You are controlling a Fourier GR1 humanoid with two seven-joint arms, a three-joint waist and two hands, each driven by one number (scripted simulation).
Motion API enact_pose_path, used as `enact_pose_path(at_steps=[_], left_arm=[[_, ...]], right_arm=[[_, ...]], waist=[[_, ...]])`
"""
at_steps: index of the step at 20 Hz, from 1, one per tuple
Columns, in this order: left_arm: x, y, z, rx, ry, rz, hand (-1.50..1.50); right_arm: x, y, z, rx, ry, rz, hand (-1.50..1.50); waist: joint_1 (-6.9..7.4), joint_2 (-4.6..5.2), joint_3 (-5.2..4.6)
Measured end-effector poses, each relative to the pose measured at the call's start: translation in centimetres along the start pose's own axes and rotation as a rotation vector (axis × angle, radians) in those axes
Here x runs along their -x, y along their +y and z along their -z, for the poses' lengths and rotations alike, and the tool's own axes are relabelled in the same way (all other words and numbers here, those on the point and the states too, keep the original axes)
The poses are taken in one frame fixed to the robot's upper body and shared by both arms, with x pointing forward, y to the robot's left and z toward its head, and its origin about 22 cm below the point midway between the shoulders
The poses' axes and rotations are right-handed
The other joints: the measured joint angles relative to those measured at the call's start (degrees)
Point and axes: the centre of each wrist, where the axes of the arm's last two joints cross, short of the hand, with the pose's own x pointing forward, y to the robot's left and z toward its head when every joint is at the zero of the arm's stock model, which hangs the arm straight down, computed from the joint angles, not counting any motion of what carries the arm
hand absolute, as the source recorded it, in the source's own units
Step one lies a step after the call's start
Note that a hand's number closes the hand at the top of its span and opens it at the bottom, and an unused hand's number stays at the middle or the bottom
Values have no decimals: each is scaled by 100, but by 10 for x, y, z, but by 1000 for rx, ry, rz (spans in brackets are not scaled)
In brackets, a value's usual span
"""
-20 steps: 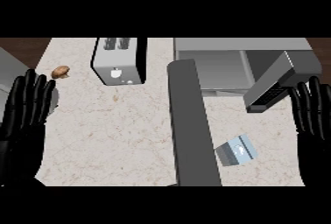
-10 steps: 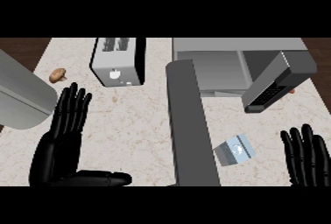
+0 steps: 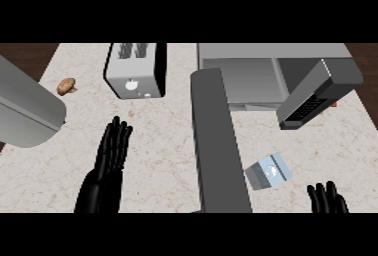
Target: Pick up the milk, place it into the microwave and close the microwave
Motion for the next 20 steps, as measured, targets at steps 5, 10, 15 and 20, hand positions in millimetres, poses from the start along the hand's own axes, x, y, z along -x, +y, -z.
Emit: enact_pose_path(at_steps=[5,10,15,20], left_arm=[[6,-21,-14,-5,-2,-5,-150],[11,-28,-25,-3,0,-4,-150],[22,-34,-32,7,5,-25,-150],[24,-28,-42,14,22,-42,-150]], right_arm=[[20,5,-15,16,18,-27,-150],[51,0,-9,55,11,-49,-150],[76,-8,-7,76,30,-63,-150],[106,-15,0,97,43,-79,-150]], waist=[[19,5,-1],[44,10,0],[48,15,-1],[62,16,-1]])
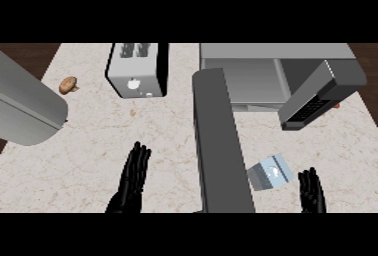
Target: Pick up the milk, place it into the microwave and close the microwave
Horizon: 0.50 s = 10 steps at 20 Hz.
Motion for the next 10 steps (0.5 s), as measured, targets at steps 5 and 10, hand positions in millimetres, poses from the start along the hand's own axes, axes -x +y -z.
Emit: enact_pose_path(at_steps=[5,10], left_arm=[[1,11,-6,0,11,-9,-150],[-3,30,-12,-7,15,-23,-150]], right_arm=[[26,1,11,15,13,-31,-150],[54,-3,19,45,16,-73,-150]], waist=[[7,2,1],[16,2,0]])
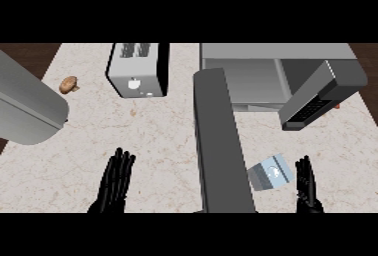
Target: Pick up the milk, place it into the microwave and close the microwave
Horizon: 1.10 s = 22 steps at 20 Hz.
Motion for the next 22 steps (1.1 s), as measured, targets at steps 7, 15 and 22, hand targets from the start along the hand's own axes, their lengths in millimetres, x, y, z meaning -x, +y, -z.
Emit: enact_pose_path(at_steps=[7,15,22], left_arm=[[-6,22,-6,-9,7,6,-150],[-13,46,-8,-10,7,10,-150],[-7,52,-13,-9,4,12,-150]], right_arm=[[33,5,21,29,-5,-47,150],[60,-12,41,82,-23,-72,150],[84,-12,60,46,1,-139,150]], waist=[[10,1,1],[10,-3,-3],[33,-6,-9]])
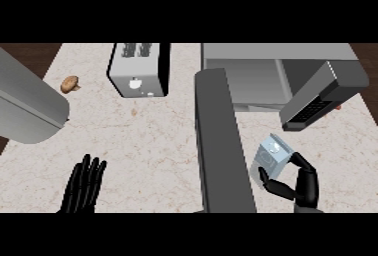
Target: Pick up the milk, place it into the microwave and close the microwave
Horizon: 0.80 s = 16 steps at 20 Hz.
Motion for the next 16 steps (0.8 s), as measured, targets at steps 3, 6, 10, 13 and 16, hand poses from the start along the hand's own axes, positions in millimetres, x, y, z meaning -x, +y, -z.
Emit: enact_pose_path(at_steps=[3,6,10,13,16], left_arm=[[-3,8,4,11,-3,-7,-150],[-5,6,1,19,-9,-10,-150],[-6,12,-7,13,-3,-14,-150],[-5,20,-7,1,-1,-7,-150],[-6,27,-5,-6,3,-9,-150]], right_arm=[[8,-12,28,-34,6,-18,150],[14,-18,40,-94,-4,-64,150],[16,-9,44,-134,-41,12,150],[14,0,46,-166,-55,72,150],[9,16,47,-196,-66,119,150]], waist=[[37,15,7],[85,27,8],[85,25,8],[57,20,7],[42,19,7]])
